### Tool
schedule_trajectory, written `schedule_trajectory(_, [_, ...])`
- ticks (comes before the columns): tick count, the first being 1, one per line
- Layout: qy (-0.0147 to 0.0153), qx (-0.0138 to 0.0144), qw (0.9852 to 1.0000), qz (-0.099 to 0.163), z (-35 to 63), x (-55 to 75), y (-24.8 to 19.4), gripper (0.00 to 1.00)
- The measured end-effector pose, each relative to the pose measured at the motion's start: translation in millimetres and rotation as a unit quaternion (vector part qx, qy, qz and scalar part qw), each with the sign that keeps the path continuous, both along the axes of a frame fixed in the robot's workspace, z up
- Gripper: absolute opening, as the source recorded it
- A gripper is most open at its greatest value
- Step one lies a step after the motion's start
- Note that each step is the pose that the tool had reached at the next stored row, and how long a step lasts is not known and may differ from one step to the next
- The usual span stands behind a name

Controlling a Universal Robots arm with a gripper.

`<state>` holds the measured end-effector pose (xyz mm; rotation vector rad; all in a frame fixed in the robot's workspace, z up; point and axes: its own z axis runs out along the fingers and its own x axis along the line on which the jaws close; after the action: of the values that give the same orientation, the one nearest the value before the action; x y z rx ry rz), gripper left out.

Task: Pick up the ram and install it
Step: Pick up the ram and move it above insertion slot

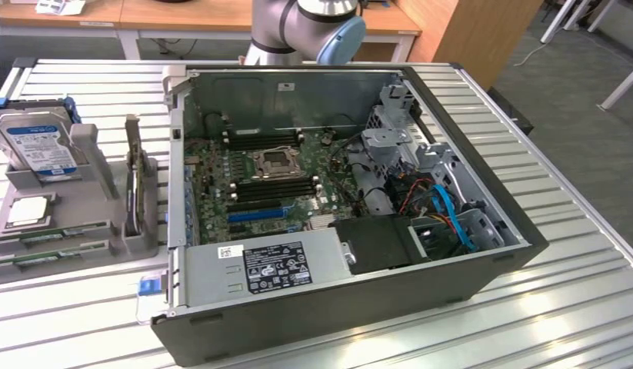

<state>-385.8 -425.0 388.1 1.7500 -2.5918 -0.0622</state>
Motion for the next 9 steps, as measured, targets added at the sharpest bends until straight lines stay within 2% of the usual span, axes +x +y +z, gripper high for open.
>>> schedule_trajectory(5, [0.0, -0.0003, 0.9992, 0.041, -0.1, 0.0, 0.0, 0.1])
schedule_trajectory(9, [0.0, -0.0004, 0.9971, 0.076, -0.1, 0.0, 0.0, 0.1])
